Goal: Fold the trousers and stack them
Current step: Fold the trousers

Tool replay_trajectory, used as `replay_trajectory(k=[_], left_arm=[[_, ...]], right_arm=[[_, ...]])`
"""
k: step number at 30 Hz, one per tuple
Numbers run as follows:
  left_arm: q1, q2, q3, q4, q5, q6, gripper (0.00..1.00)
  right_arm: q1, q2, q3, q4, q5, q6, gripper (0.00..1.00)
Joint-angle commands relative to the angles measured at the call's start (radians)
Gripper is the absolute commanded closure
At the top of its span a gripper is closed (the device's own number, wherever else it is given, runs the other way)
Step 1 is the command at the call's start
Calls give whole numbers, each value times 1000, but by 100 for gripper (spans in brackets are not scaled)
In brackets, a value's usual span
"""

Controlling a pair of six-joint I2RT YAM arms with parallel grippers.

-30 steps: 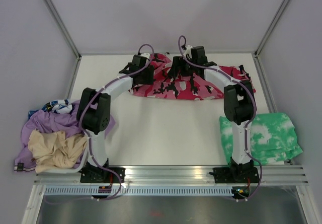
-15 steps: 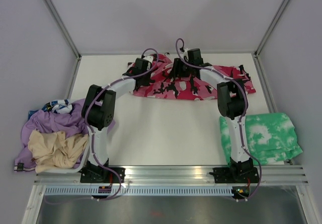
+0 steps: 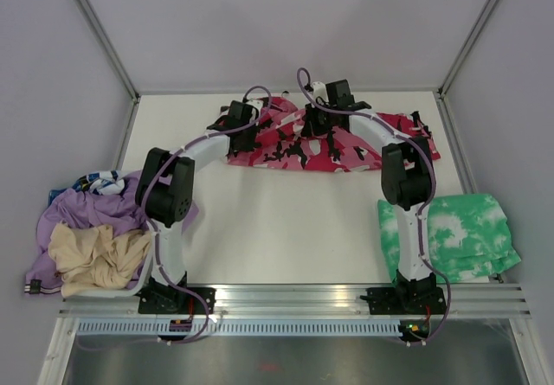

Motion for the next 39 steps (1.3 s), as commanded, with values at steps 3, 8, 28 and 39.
replay_trajectory(k=[3,8,28,39], left_arm=[[23,-141,-20,-62,-1,63,98],[29,-155,-28,-81,7,71,98],[58,-197,229,-131,148,-156,18],[172,187,610,-129,354,-293,9]], right_arm=[[3,-179,-107,-171,-95,-239,100],[-3,-181,-152,-280,-118,-275,100],[-126,-194,153,-374,-420,-102,14],[-128,-190,57,-188,-236,84,14]])
